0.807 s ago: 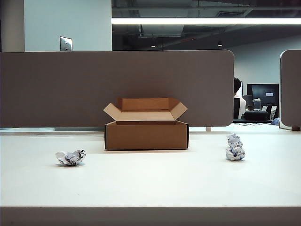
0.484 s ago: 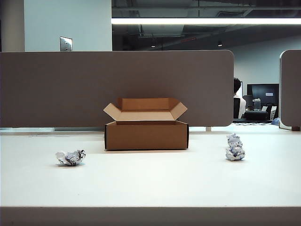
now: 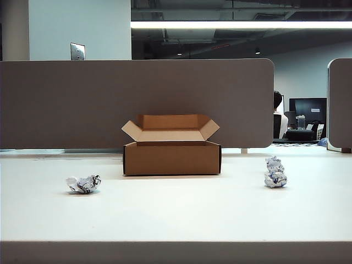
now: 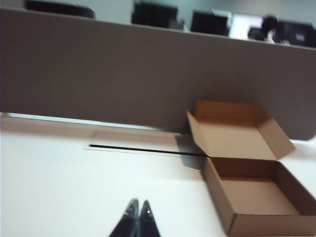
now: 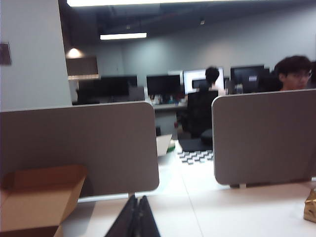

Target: Pick up all the paper balls on the table and put them in the paper box.

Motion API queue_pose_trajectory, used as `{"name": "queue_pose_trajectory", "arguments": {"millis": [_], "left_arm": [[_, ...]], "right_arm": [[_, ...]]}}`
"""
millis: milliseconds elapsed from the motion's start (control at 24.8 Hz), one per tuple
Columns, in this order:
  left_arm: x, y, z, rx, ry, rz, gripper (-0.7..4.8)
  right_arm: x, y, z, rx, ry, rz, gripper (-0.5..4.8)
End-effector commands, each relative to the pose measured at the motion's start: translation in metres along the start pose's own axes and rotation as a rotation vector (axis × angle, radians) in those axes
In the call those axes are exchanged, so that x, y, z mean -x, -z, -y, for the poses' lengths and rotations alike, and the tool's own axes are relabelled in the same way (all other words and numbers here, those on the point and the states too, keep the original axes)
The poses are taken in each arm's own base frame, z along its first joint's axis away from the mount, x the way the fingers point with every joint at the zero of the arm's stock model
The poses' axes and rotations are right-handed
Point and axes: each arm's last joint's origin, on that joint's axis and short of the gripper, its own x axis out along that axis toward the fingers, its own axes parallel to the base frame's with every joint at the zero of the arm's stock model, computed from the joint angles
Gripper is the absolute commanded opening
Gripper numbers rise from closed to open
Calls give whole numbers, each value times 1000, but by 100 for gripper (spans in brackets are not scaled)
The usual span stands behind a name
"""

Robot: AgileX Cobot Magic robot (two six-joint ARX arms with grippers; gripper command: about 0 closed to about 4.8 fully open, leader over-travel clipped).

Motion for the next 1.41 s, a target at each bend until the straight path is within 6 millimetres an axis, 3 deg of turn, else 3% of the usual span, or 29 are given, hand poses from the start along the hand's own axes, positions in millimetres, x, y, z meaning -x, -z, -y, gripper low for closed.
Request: {"name": "queue_pose_trajectory", "arguments": {"millis": [40, 202, 282, 323, 525, 565, 605, 726, 767, 847, 968, 1130, 1211, 1332, 1412], "left_arm": [[-26, -44, 7, 11, 95, -61, -5], [-49, -54, 10, 38, 152, -102, -5], [-67, -47, 15, 12, 159, -139, -5], [-79, -39, 21, -23, 196, -199, -5], [-110, -17, 34, -34, 278, -416, -4], [-120, -9, 39, -63, 305, -495, 20], [-130, 1, 45, -113, 334, -562, 106], [-142, 16, 50, -139, 357, -639, 163], [-145, 21, 52, -139, 363, -663, 163], [-151, 32, 55, -141, 370, -715, 176], [-163, 54, 56, -137, 368, -823, 281], [-174, 77, 58, -134, 369, -923, 312], [-178, 86, 58, -131, 371, -955, 355], [-184, 104, 62, -135, 378, -1021, 358], [-186, 112, 65, -131, 399, -1043, 405]], "right_arm": [[-42, -37, -5, 63, -6, -74, -5], [-79, -47, -11, 64, -26, -164, -5], [-110, -41, -19, 67, -72, -317, -5], [-129, -29, -27, 70, -114, -436, -5], [-159, 13, -50, 97, -201, -687, -5], [-165, 30, -58, 107, -230, -764, -5], [-172, 49, -67, 119, -255, -833, -5], [-180, 75, -77, 135, -278, -915, 7], [-182, 82, -79, 139, -281, -938, 28], [-186, 97, -82, 143, -292, -992, 117], [-189, 119, -88, 133, -332, -1067, 287], [-192, 137, -92, 109, -321, -1123, 458], [-193, 143, -93, 96, -311, -1139, 478], [-195, 152, -94, 95, -308, -1155, 478], [-196, 156, -94, 94, -305, -1164, 478]]}}
